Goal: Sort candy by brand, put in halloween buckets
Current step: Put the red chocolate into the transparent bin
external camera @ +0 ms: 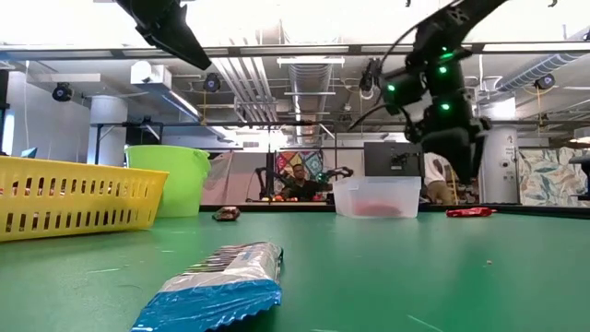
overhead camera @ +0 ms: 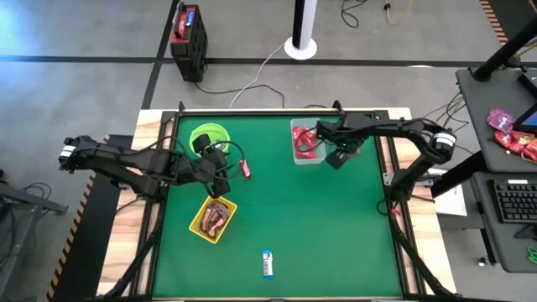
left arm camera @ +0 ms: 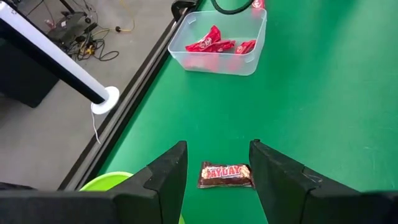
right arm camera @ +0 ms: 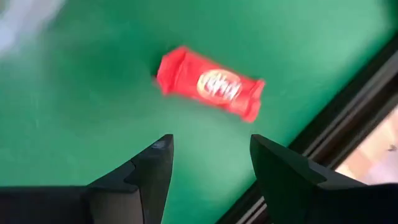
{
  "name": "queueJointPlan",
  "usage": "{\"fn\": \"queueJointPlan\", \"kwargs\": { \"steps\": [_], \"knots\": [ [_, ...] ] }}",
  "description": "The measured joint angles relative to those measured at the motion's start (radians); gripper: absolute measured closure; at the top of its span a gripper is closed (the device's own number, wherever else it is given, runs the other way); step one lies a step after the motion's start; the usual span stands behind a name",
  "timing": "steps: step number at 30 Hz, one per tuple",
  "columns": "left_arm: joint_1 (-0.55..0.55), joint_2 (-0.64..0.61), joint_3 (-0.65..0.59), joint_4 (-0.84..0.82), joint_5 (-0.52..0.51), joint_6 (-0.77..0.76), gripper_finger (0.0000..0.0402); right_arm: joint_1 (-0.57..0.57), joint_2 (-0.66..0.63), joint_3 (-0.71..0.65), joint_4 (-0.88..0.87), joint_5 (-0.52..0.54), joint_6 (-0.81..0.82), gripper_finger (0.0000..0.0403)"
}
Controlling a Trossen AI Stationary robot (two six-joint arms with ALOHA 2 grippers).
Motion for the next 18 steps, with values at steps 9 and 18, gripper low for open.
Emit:
{"fn": "queueJointPlan", "kwargs": {
  "steps": [9,18],
  "knots": [
    [0.000,0.000,0.000,0.040,0.001,0.061,0.0245,-0.129,-0.013,-0.095,0.127,-0.077,-0.099,0.0197],
    [0.000,0.000,0.000,0.056,0.001,0.068,0.0244,-0.236,-0.010,-0.158,0.352,-0.067,0.062,0.0197]
  ]
}}
